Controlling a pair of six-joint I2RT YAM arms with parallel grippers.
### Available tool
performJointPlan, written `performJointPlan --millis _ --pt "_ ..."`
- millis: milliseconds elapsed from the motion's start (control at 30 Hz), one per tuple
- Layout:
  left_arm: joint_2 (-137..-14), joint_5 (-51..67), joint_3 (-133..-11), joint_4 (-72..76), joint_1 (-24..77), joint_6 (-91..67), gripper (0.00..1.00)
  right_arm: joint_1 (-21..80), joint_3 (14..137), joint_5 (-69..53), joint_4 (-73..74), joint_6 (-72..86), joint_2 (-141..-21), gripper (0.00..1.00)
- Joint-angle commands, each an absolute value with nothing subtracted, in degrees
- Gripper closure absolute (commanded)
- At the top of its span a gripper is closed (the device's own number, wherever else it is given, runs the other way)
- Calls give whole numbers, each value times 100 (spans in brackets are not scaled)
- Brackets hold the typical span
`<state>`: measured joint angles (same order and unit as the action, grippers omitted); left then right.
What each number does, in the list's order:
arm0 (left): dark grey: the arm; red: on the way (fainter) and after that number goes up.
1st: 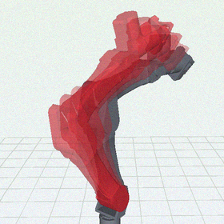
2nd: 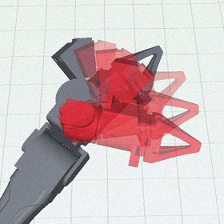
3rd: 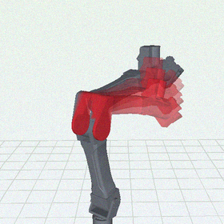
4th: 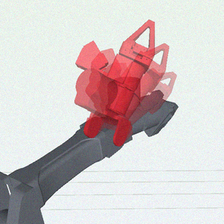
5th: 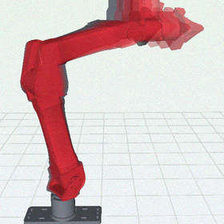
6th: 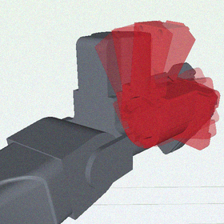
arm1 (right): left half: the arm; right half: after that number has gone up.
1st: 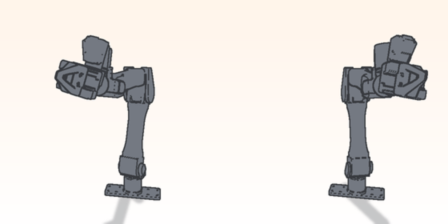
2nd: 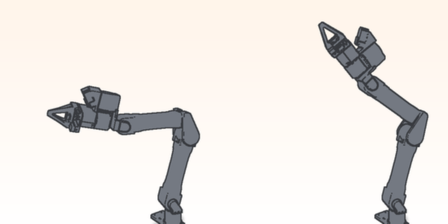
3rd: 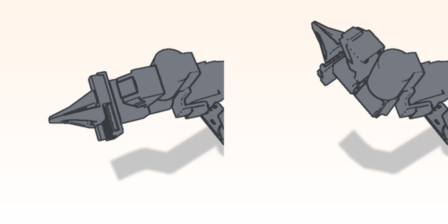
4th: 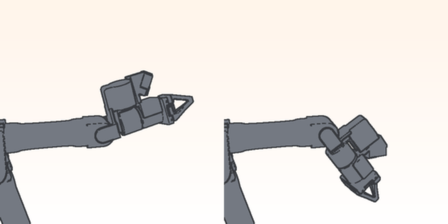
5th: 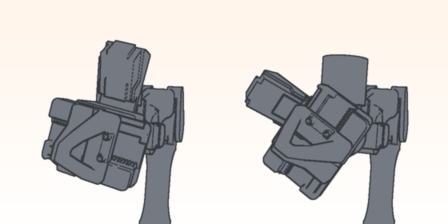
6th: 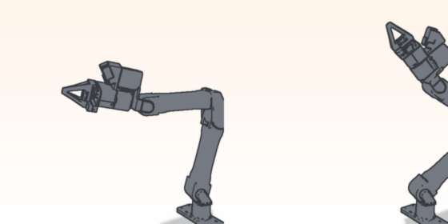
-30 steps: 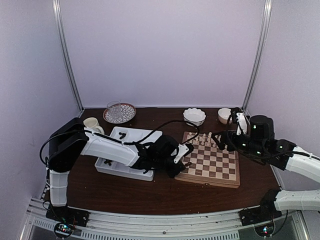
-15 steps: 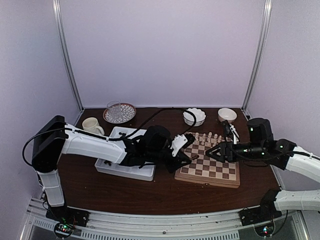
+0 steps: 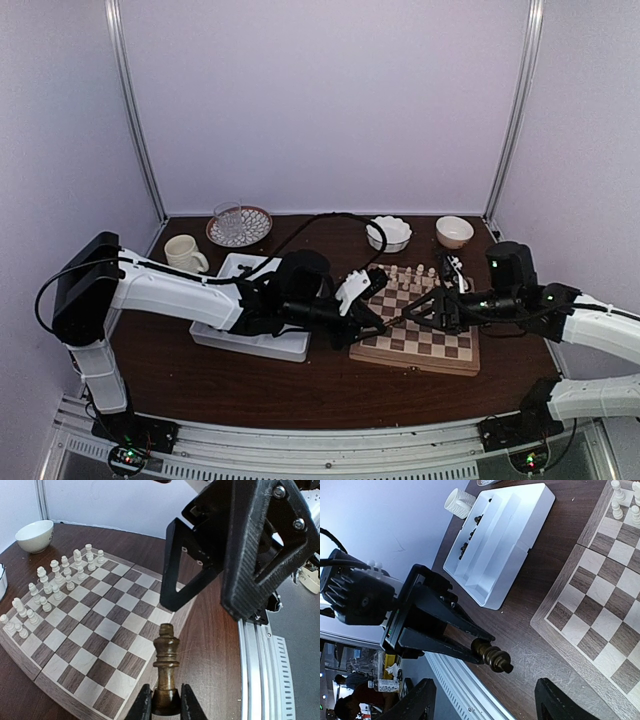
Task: Set up the chess pieces on the board
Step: Pass from the left arm to the right
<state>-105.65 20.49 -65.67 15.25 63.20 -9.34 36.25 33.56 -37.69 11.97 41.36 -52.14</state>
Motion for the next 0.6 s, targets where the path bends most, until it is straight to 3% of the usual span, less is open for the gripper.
performJointPlan --millis 0,233,333,433,567 --pt "-10406 2329 -6548 1872 6292 -884 89 3628 3299 -4039 739 4328 -5340 29" --pt "-10439 2378 -6613 1831 6292 -885 88 3665 3283 -4062 559 4336 -5692 32" --pt "-10449 2407 -6618 1820 6293 -888 88 3665 3264 -4084 419 4383 -5794 38" --pt "-10450 2421 -6609 1819 6289 -883 89 3669 3263 -4092 354 4401 -5840 51" --pt "-10450 2429 -6600 1830 6292 -887 89 3674 3246 -4127 296 4425 -5845 56"
